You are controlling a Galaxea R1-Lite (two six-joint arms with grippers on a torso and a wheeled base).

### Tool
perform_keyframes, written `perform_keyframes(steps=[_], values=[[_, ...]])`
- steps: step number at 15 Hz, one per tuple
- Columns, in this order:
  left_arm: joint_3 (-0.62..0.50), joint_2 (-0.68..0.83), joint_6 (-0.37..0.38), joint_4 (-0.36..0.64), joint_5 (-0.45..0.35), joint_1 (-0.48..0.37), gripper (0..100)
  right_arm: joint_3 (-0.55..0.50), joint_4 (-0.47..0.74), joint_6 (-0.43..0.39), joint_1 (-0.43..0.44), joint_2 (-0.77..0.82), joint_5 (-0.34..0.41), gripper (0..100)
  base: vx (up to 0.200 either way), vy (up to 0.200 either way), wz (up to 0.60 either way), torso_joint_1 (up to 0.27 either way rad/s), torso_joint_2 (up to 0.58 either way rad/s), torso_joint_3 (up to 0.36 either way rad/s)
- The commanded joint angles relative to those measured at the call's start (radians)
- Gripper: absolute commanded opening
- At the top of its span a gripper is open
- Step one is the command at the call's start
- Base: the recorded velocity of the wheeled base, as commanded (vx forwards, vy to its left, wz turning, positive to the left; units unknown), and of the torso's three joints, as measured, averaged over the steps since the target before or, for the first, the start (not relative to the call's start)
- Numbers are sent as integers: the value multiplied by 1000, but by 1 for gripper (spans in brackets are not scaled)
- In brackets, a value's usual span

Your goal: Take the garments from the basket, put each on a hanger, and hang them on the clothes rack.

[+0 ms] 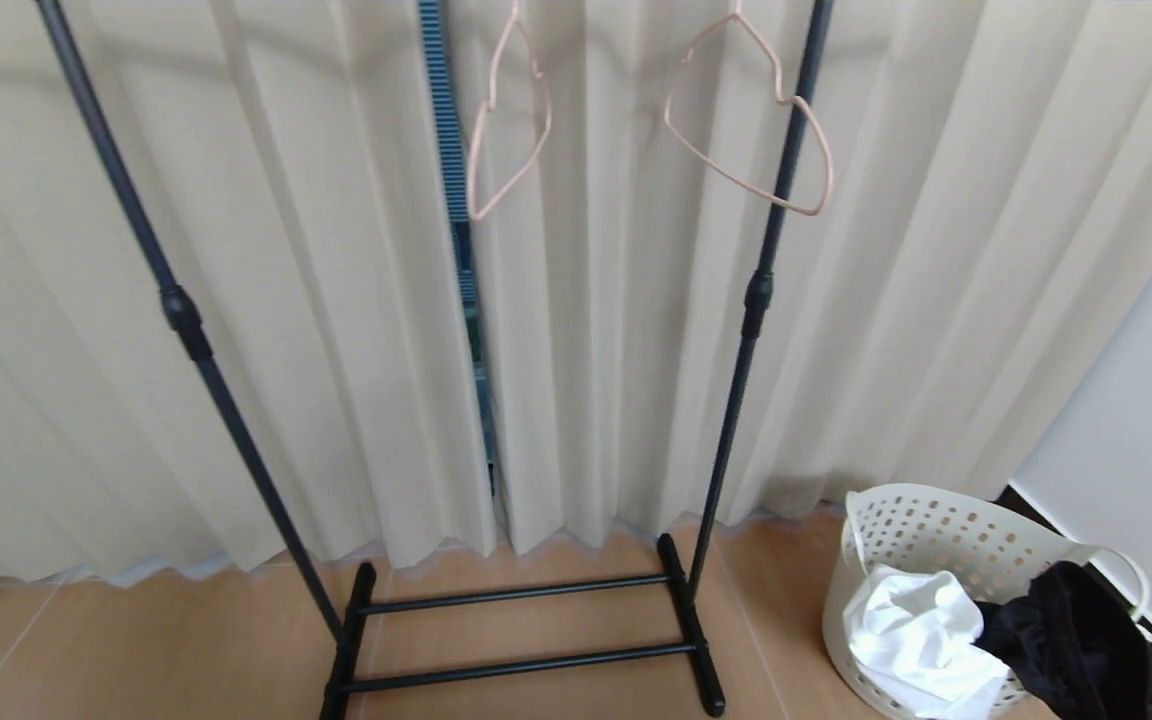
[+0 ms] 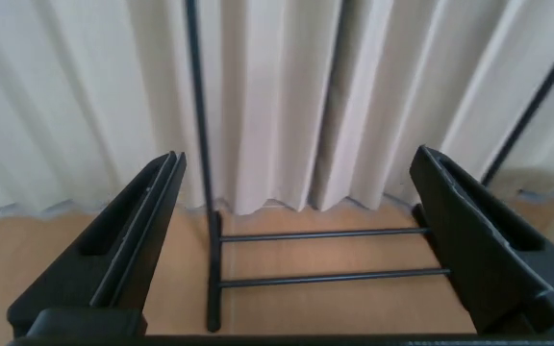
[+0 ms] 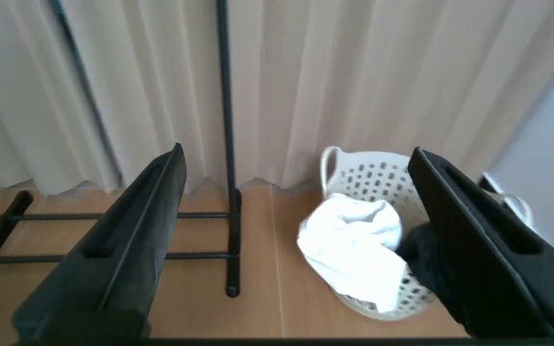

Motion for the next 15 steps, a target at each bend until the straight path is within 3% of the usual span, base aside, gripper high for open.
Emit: perform_keyframes(steps=[1,3,8,15], values=[[0,1,0,-1,0,0,100,0,0,1,1,1,0,100,0,0,-600,2,2,2],[0,1,0,-1,0,0,100,0,0,1,1,1,0,100,0,0,-600,0,2,5],[0,1,1,-1,0,0,100,0,0,1,1,1,0,100,0,0,0,0,0,0],[0,1,1,-1,0,0,100,0,0,1,1,1,0,100,0,-200,0,4,3,4]])
